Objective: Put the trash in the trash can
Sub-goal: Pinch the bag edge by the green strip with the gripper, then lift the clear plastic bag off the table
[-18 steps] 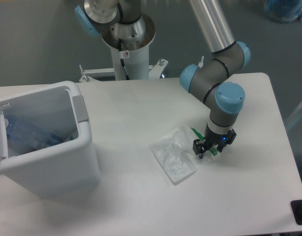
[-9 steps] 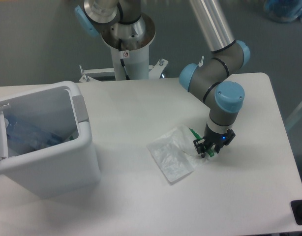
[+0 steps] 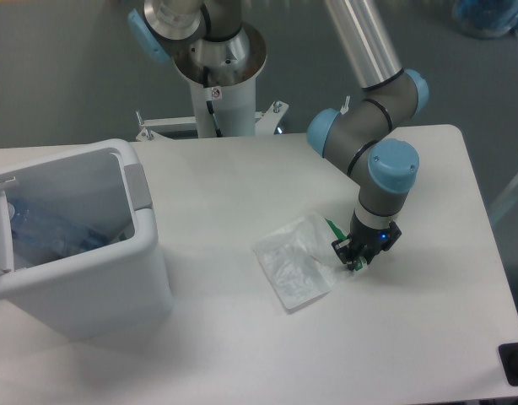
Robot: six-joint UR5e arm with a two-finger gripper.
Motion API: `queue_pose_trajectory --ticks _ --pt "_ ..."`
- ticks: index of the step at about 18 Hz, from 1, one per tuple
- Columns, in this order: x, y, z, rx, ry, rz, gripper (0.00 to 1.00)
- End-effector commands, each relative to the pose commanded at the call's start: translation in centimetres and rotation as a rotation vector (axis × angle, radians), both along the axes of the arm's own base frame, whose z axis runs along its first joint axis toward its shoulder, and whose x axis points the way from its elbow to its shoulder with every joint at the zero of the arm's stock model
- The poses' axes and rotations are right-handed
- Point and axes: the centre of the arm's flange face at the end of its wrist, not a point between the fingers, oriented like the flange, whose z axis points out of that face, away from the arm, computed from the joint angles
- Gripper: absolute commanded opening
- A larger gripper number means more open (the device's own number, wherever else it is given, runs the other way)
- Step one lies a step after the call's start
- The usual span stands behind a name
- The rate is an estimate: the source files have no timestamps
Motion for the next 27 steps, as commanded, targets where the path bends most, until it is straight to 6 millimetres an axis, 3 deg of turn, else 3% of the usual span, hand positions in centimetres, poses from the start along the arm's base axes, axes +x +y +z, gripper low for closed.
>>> queue_pose_trajectory --ticks 6,14,19,22,25,26,27 --pt "0.2 0.0 0.3 0.002 0.001 0.0 0.32" --pt "1.1 0.2 1.8 0.006 0.016 -0.008 0.09" --pt "1.3 0.1 3.0 0.01 0.025 -0.008 0.03" --pt "1.2 0.0 6.2 0.034 0.075 -0.005 0.02" --pt "0.7 0.0 11.7 0.079 0.167 -0.004 0.02" --pt "0.4 0.3 15.2 0.116 0.223 -0.005 0.02" --pt "0.5 0.4 17.0 0.143 0.246 -0.009 0.02"
